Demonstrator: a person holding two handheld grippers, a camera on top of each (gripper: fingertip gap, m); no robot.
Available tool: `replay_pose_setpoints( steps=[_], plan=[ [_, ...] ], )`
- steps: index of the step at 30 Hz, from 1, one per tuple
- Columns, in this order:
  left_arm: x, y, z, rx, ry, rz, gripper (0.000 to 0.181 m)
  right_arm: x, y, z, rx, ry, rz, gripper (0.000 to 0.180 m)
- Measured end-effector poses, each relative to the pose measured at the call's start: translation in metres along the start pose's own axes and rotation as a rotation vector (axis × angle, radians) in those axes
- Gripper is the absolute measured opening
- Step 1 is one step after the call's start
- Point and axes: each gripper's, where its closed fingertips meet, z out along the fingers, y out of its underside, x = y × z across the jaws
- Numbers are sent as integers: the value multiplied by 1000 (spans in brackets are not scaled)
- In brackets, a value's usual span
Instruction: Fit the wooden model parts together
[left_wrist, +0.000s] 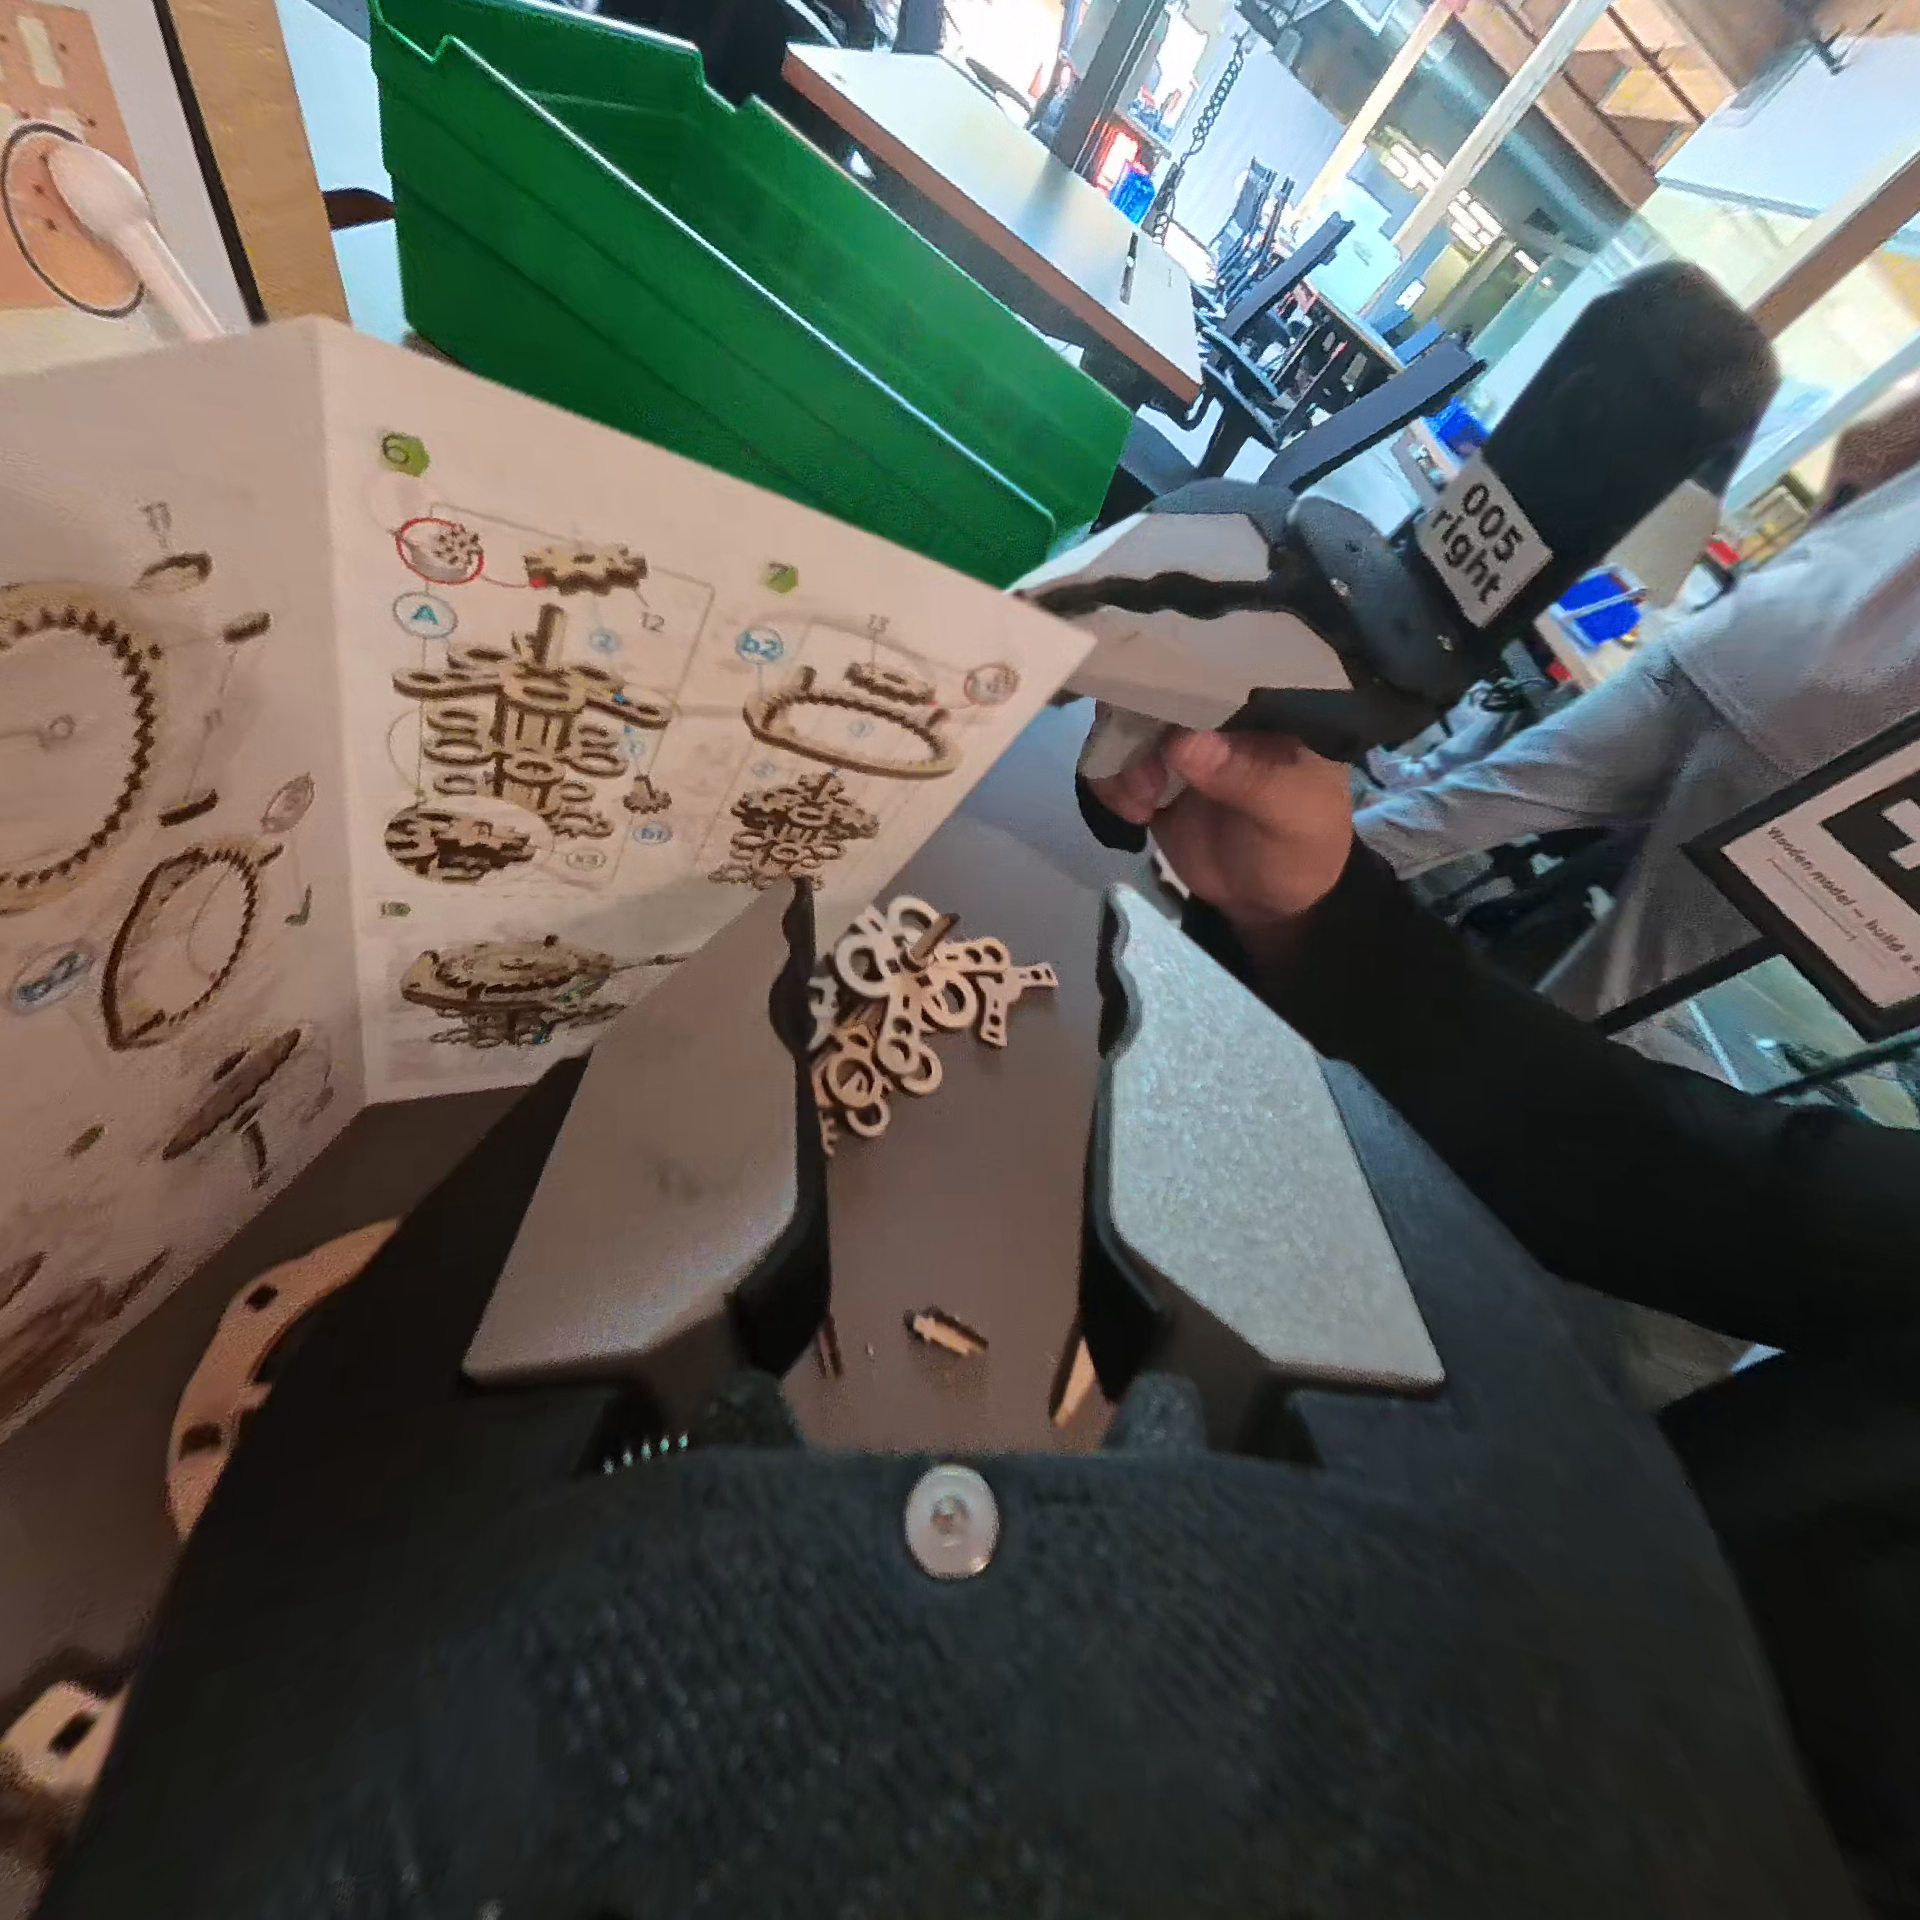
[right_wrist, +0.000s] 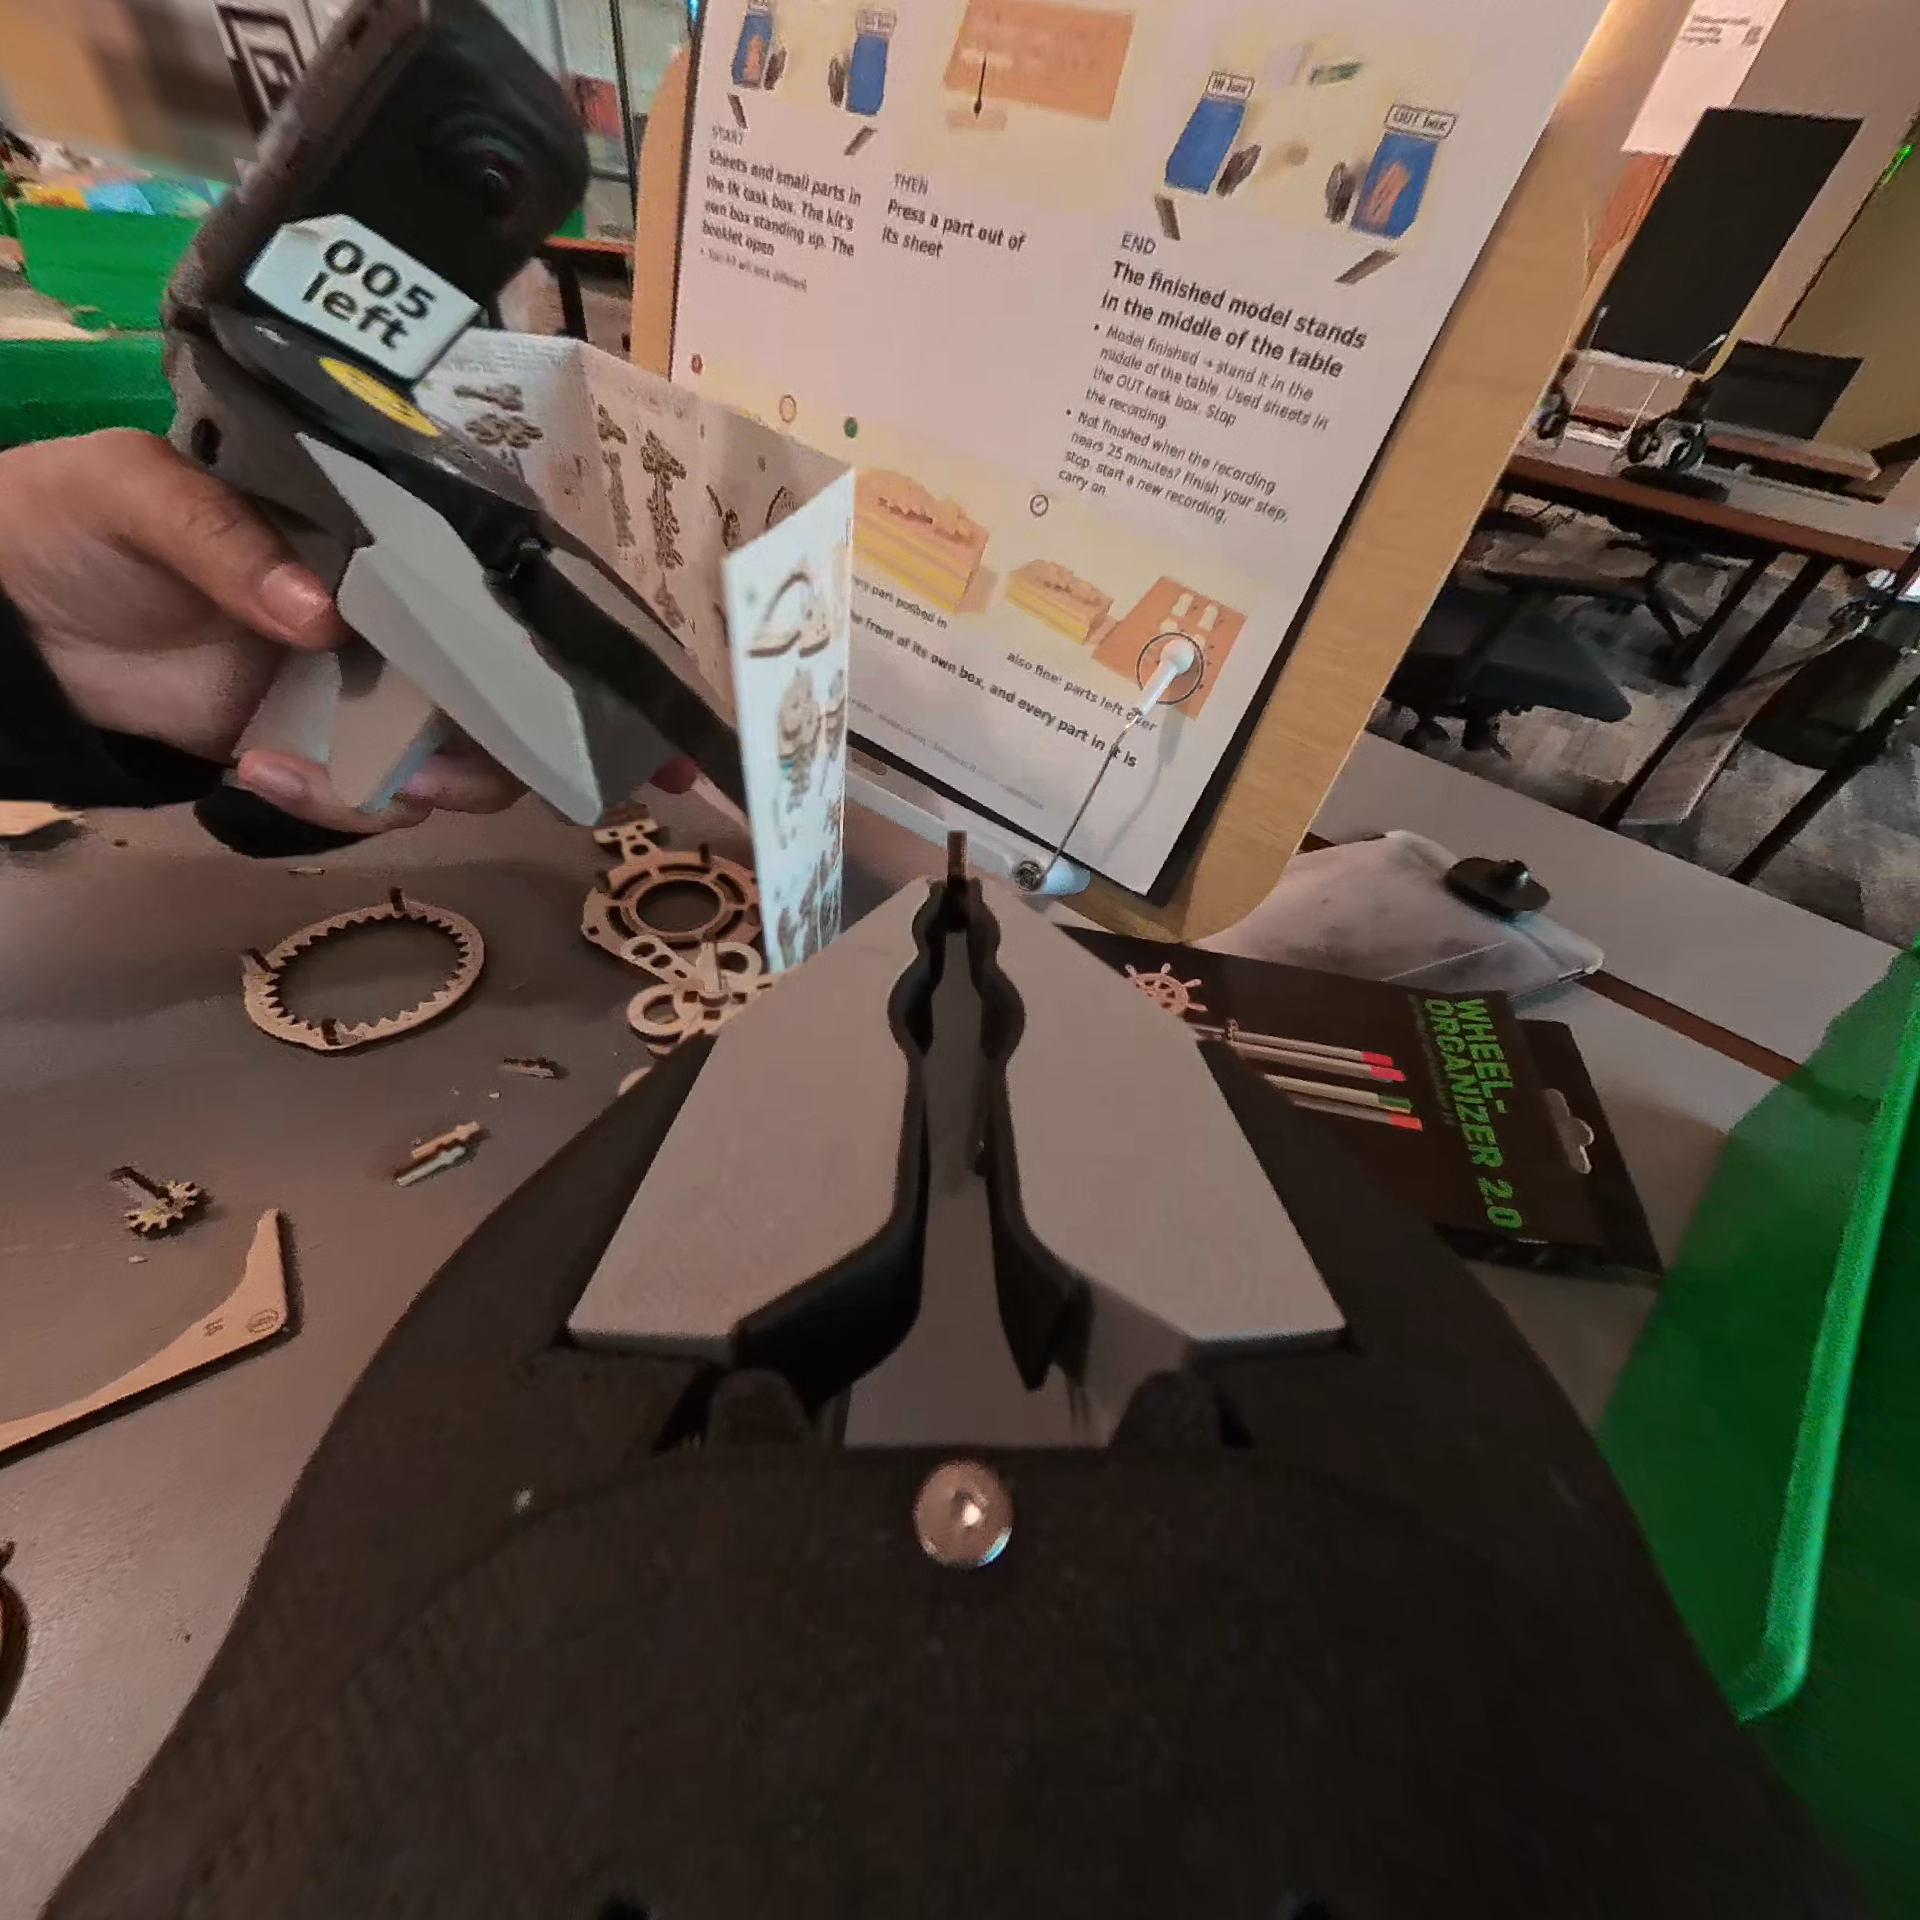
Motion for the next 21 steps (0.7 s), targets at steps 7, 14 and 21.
replay_pose_setpoints(
  steps=[7,14,21],
  plan=[
    [13,16,-15,-17,22,-42,51,-8,-1,-1,0,2,-85,0],
    [17,68,-59,-152,-289,221,54,-19,-6,-5,25,-35,-160,0],
    [-2,67,-25,-175,-394,331,45,-25,7,3,-55,1,-284,0]
  ],
)
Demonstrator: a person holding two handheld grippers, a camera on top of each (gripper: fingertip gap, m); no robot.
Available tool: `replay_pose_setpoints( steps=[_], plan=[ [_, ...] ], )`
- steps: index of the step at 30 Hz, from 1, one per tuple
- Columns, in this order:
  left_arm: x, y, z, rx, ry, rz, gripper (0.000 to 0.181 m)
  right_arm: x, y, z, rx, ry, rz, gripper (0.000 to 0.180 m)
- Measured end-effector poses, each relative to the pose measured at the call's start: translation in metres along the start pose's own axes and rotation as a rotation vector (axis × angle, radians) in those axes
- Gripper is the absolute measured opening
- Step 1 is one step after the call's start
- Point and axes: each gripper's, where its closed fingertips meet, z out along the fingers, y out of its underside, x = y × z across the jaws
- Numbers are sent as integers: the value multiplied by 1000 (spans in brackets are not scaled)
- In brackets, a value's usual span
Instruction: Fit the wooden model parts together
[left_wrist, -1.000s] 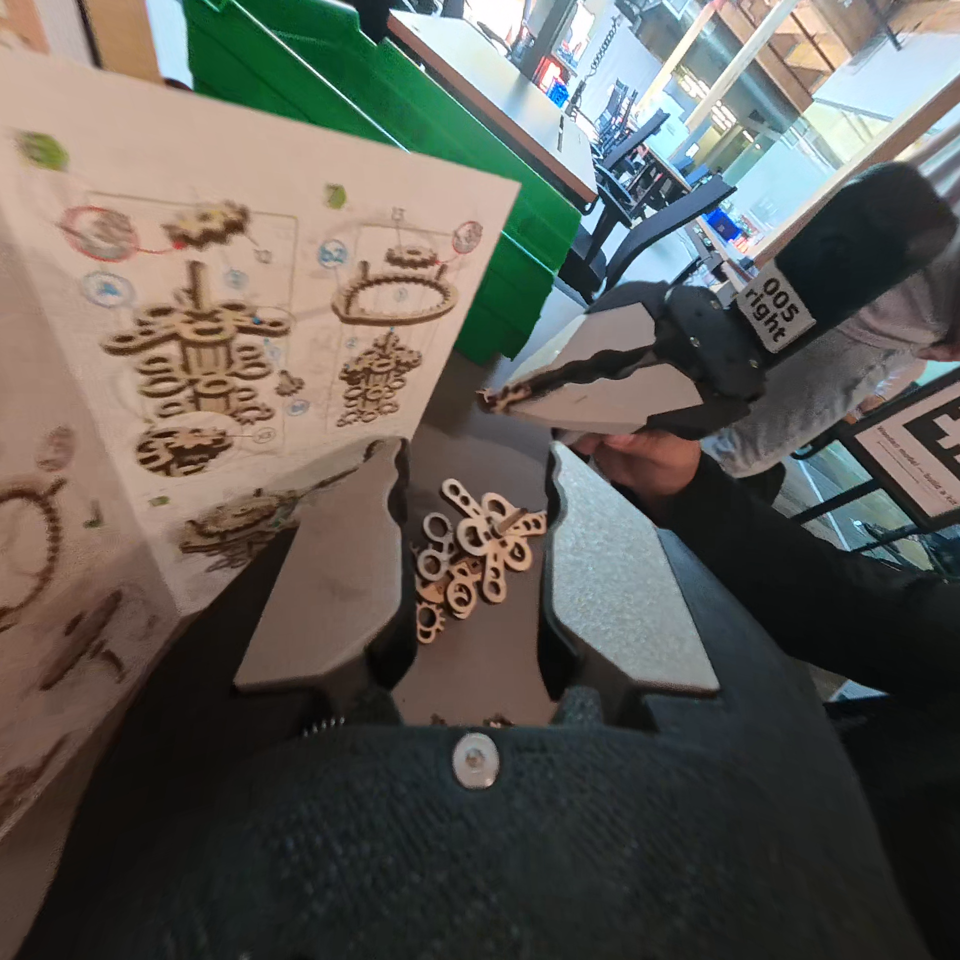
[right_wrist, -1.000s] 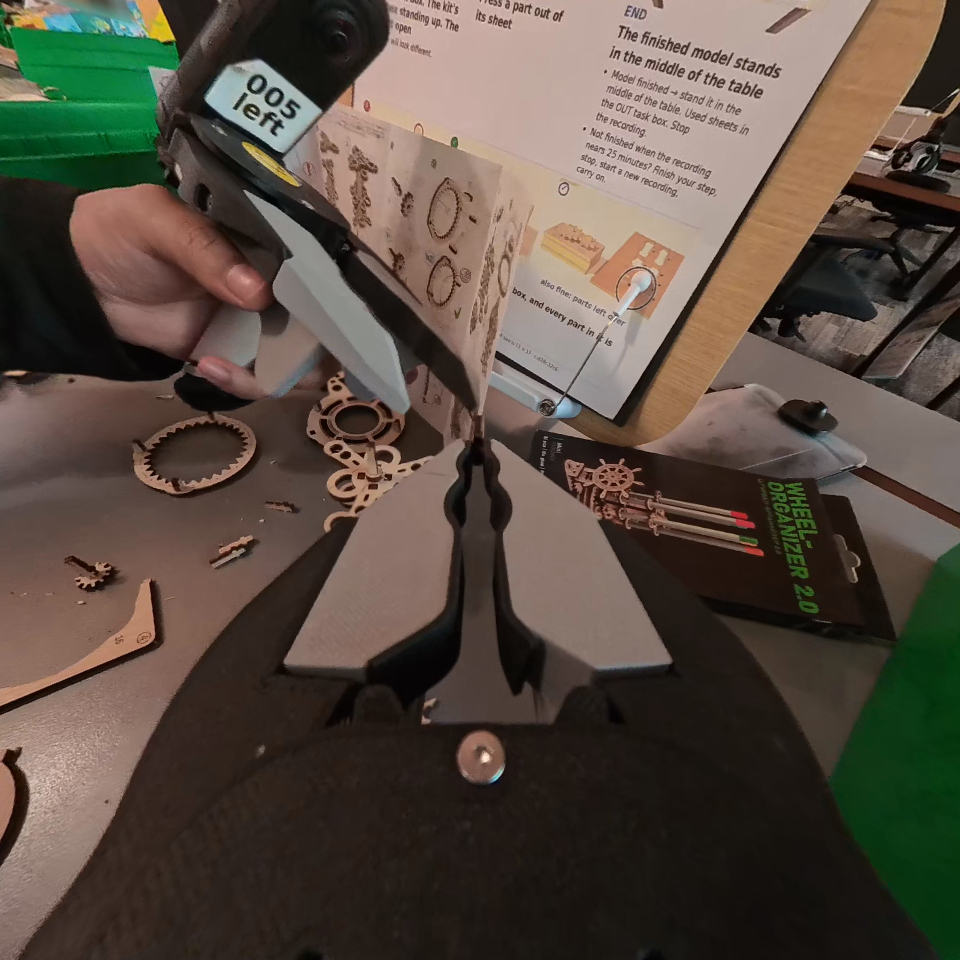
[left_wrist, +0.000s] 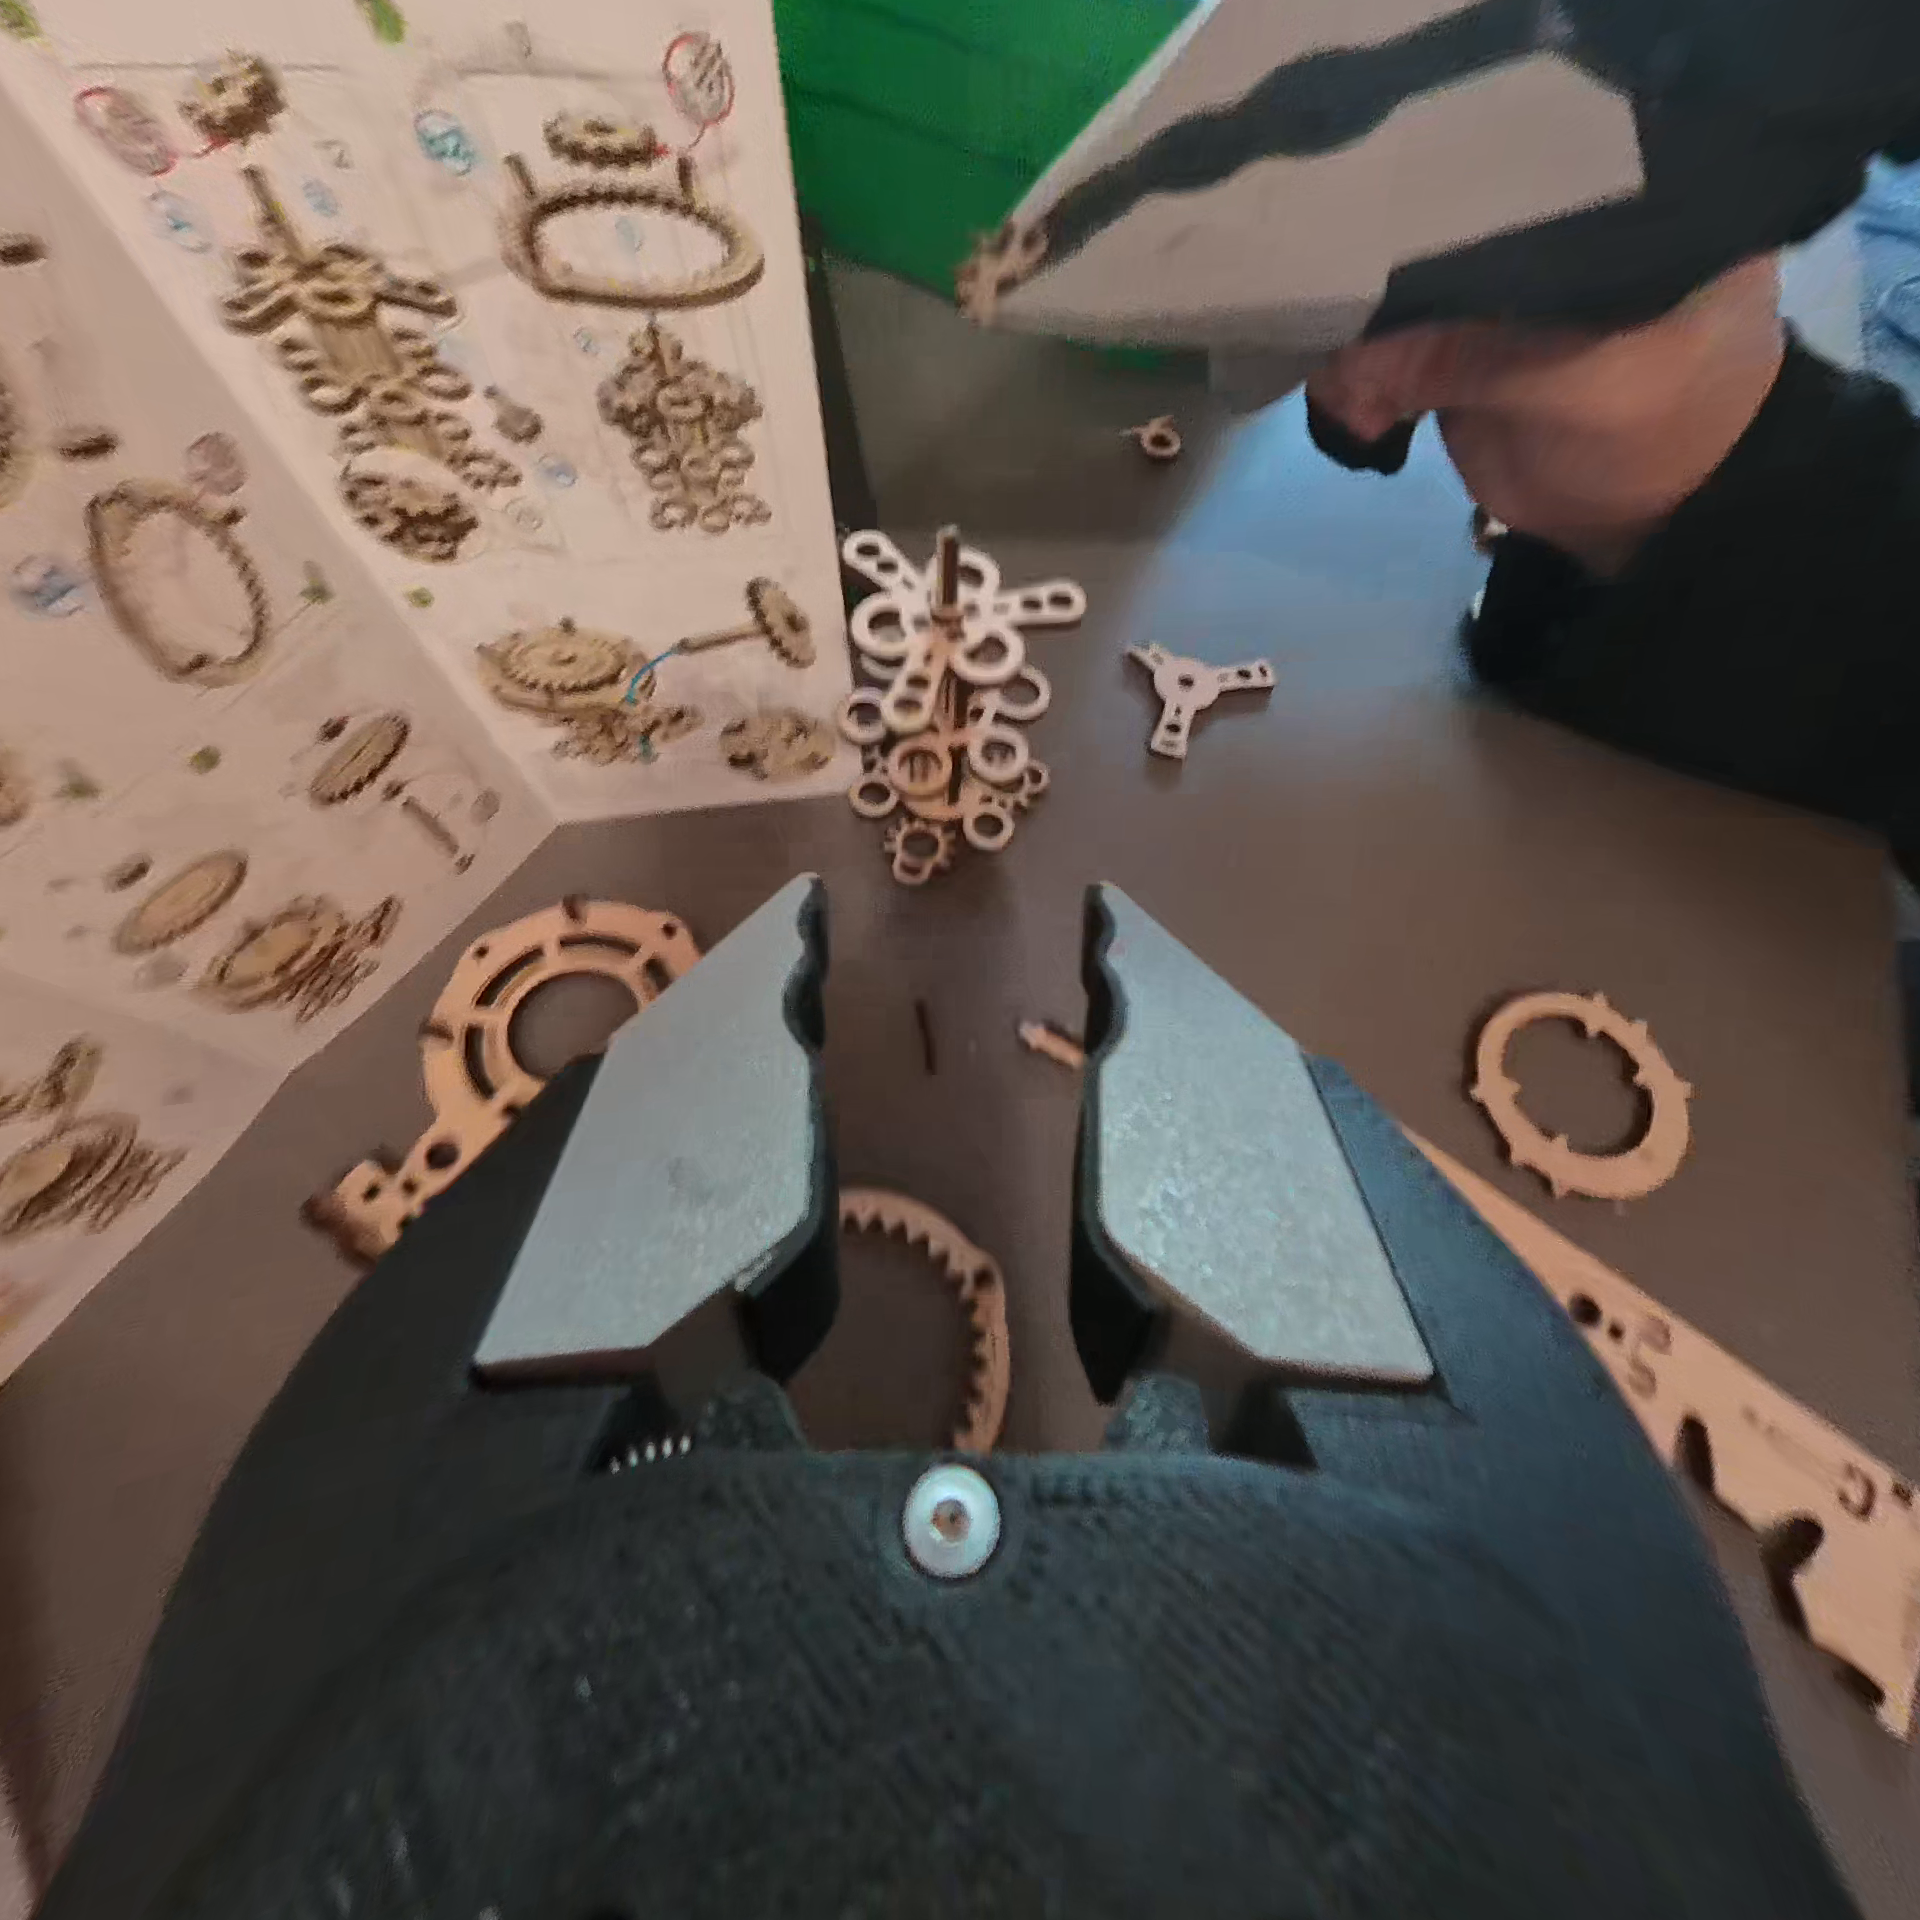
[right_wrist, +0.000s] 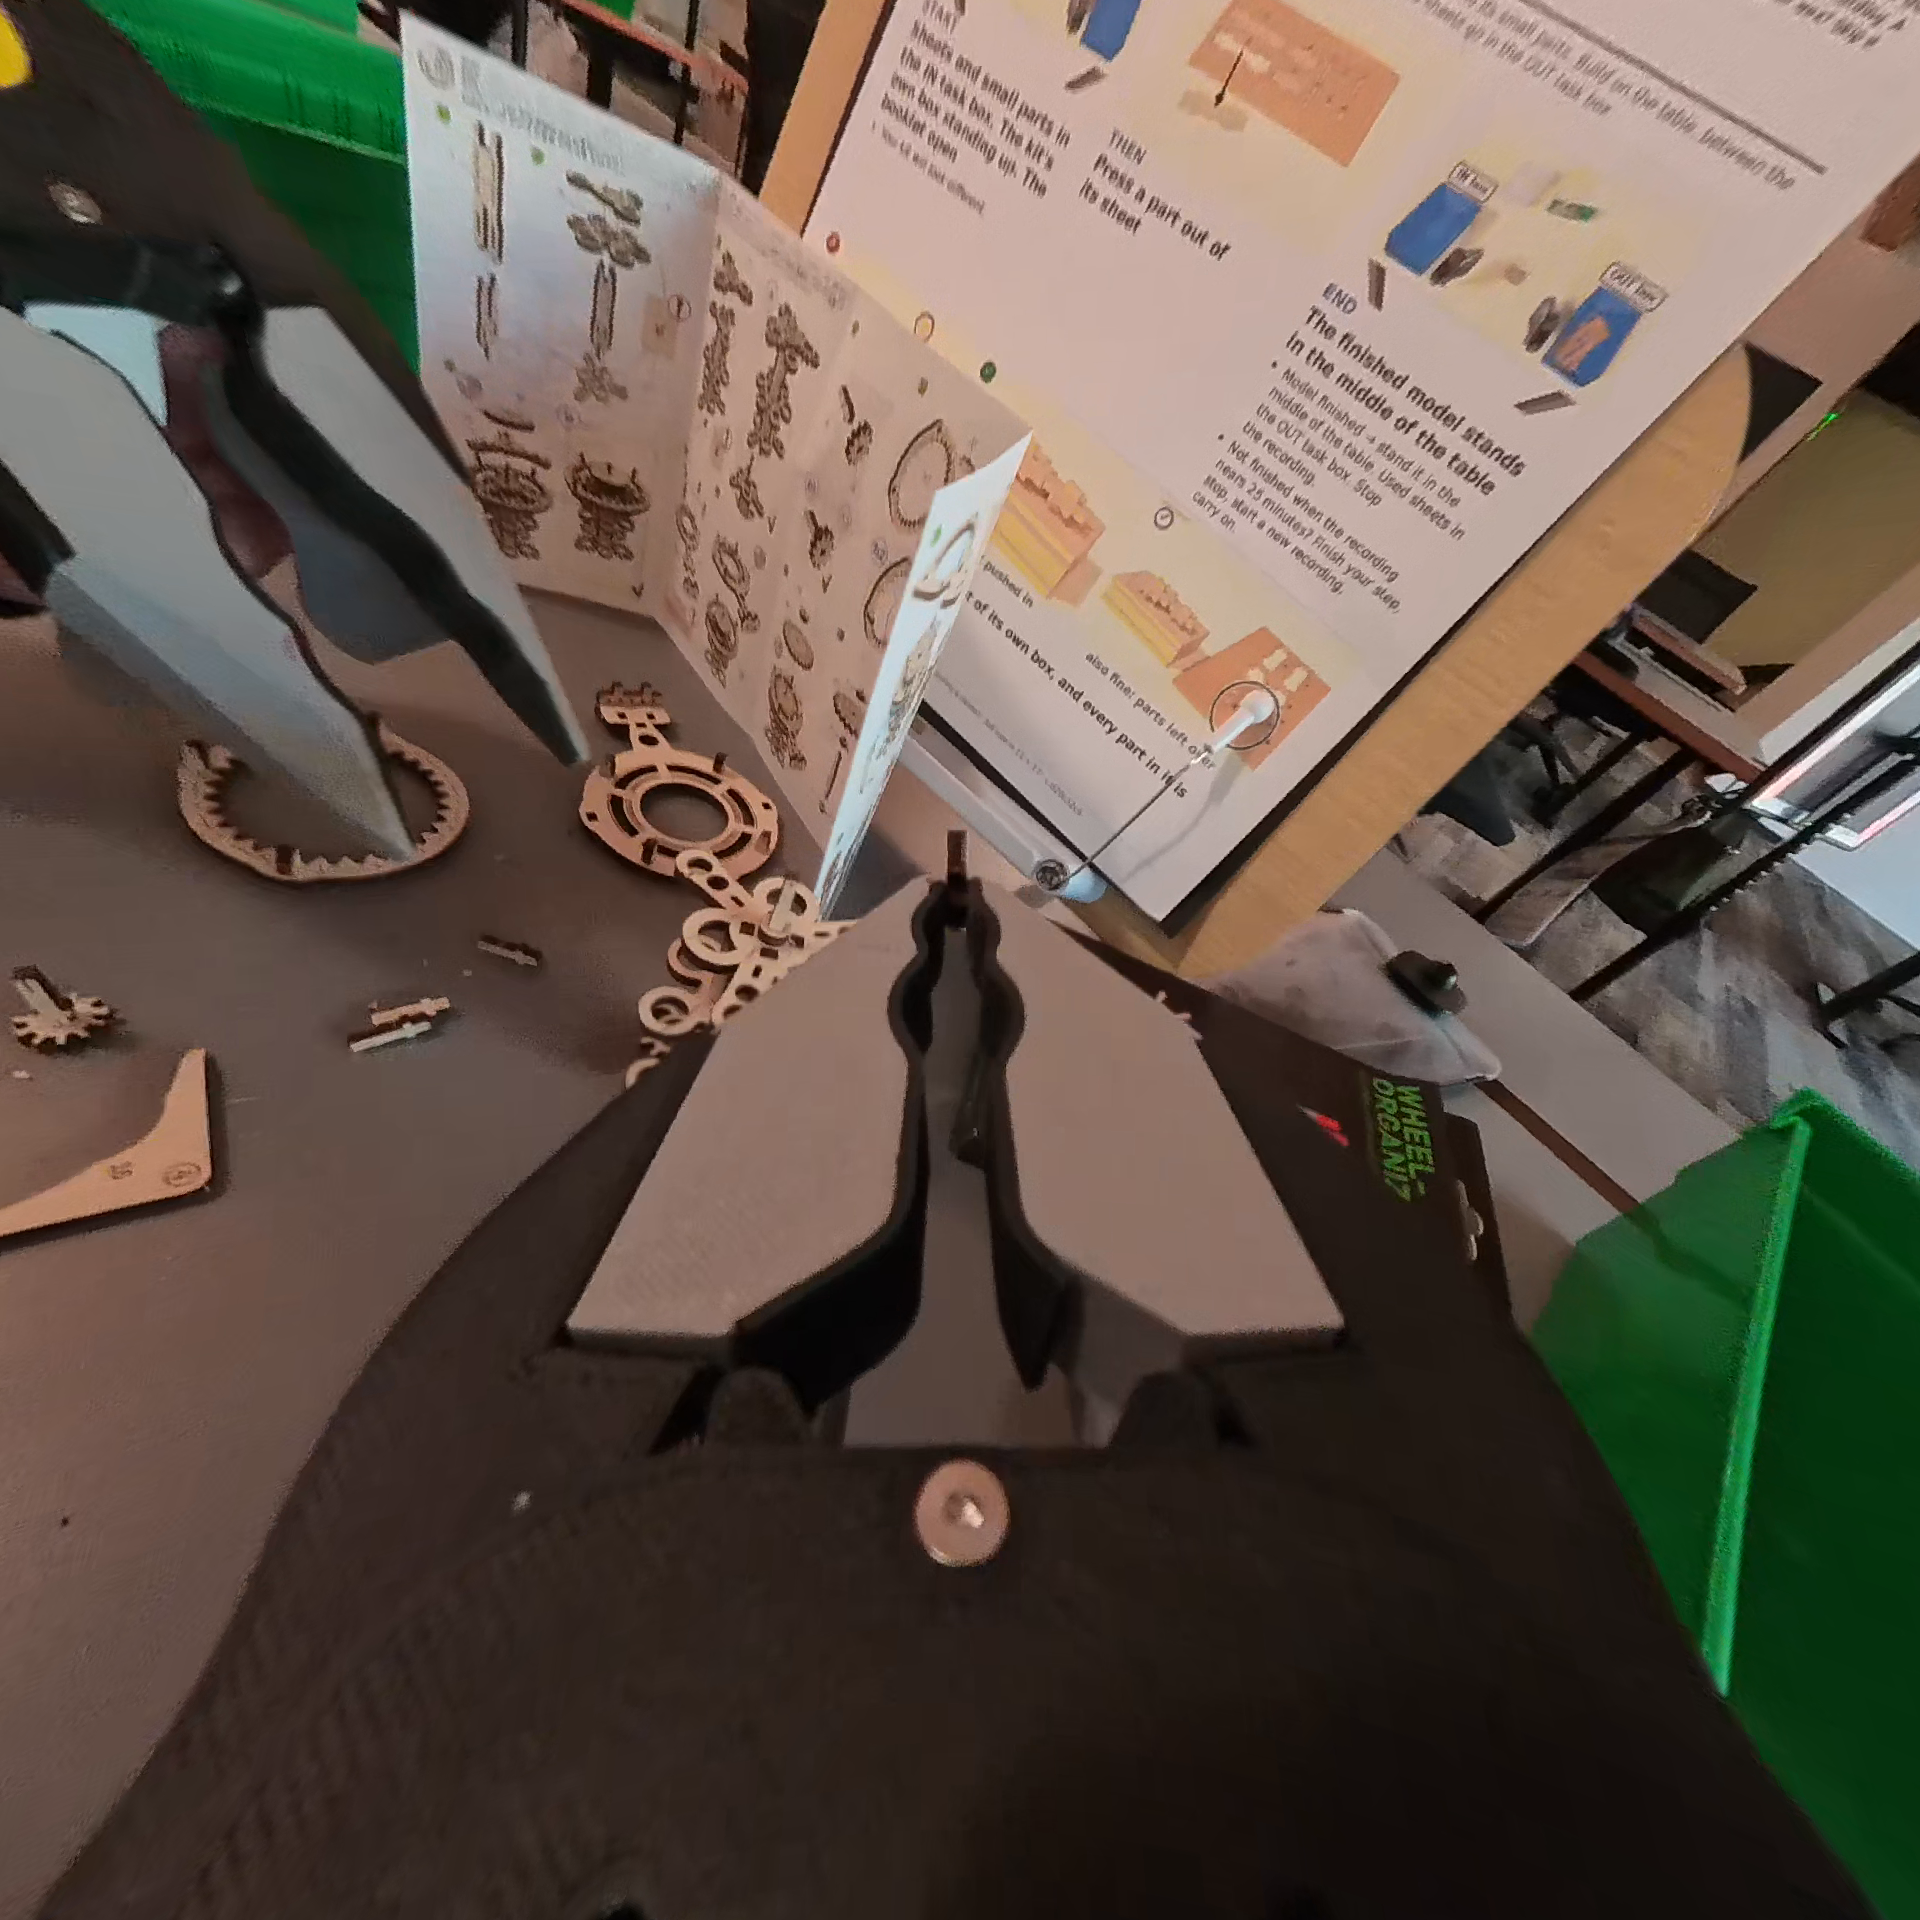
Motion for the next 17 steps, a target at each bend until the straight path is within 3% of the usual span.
replay_pose_setpoints(
  steps=[6,15,17],
  plan=[
    [-6,-15,41,-47,49,21,45,9,7,-1,-12,18,22,0],
    [5,-26,41,-3,115,41,20,12,1,-5,8,19,24,0],
    [3,-25,41,-14,106,37,7,11,-1,-5,10,20,18,0]
  ],
)
